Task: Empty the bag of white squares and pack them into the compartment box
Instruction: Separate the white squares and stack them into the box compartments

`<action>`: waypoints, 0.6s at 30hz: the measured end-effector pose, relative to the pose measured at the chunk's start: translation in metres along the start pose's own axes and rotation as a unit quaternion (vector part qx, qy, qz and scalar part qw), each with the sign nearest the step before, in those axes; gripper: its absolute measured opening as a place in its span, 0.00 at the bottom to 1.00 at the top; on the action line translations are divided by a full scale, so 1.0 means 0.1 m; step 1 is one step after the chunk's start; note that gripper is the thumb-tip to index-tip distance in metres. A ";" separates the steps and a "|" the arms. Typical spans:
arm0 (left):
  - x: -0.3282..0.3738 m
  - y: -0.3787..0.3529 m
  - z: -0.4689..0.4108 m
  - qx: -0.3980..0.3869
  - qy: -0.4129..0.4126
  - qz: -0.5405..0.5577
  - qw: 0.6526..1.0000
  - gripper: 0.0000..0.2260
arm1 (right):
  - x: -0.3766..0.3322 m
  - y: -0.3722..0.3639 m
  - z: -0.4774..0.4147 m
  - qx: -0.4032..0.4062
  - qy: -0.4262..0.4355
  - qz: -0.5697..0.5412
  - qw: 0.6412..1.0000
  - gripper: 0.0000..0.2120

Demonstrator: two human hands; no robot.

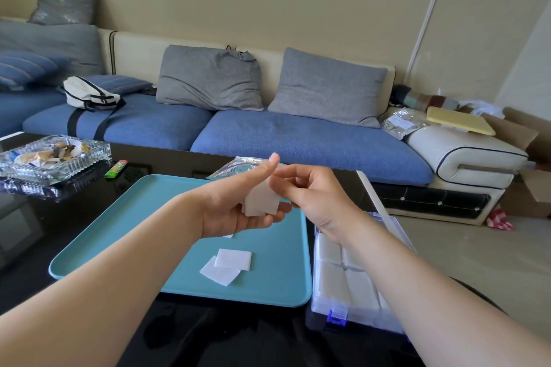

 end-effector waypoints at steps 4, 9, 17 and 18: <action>-0.02 0.00 0.01 0.017 0.017 -0.027 0.999 0.20 | 0.06 -0.01 -0.03 -0.003 0.027 0.094 0.995 0.05; -0.01 0.00 0.00 0.019 0.040 0.032 0.998 0.06 | -0.03 -0.04 -0.03 -0.046 -0.003 0.119 0.992 0.19; -0.06 -0.02 -0.09 0.010 0.044 0.000 0.999 0.10 | -0.12 -0.24 0.13 -0.102 0.125 0.298 0.941 0.34; -0.06 -0.02 -0.09 0.009 0.042 0.002 0.999 0.13 | -0.11 -0.24 0.12 -0.083 0.128 0.288 0.945 0.30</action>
Point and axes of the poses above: each hand's wrist, its own z-axis away from the middle knuckle, its own y-axis out of the back of the hand, x = y × z, the point moved 1 cm from there along -z, towards the middle knuckle, and after that the axes turned 13 degrees about y, right-handed, at the moved point
